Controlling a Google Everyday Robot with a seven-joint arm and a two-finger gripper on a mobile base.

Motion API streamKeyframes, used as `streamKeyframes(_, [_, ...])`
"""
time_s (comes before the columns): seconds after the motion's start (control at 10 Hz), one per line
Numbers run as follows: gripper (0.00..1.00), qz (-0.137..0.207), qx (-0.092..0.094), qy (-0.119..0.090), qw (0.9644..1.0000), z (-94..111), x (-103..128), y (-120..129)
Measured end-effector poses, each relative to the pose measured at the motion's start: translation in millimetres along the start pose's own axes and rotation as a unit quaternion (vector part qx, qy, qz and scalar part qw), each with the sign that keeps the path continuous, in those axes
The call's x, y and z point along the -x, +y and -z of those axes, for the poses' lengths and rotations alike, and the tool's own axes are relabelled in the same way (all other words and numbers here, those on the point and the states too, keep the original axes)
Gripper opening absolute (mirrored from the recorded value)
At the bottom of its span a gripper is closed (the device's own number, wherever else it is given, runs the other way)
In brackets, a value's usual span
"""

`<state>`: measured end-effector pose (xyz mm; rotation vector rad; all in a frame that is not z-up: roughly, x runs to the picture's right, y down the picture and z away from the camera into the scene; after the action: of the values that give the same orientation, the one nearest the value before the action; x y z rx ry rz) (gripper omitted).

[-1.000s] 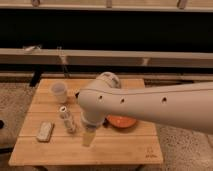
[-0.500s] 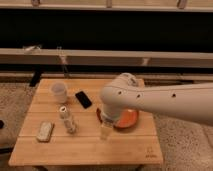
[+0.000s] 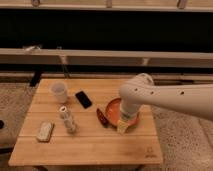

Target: Pick up the ceramic bowl

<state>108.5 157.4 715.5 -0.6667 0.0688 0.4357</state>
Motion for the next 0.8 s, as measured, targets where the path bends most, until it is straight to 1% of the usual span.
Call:
streamKeyframes(0.2, [0.8,-0.02,-0.001,0.005,0.9998,-10.5,-25.8,-20.5])
streamKeyframes(0.4, [0.8,-0.037,0.0,0.002,0.9993,-24.4,-45.7,-43.0])
streamKeyframes(0.5, [0.8,-0.042,0.0,0.0,0.9991,-32.5,-53.3,-58.4])
streamKeyframes(0.6, [0.8,-0.043,0.0,-0.004,0.9991,-40.0,-57.3,-72.8])
streamKeyframes(0.8, [0.8,-0.036,-0.004,-0.012,0.9993,-45.9,-60.2,-86.8])
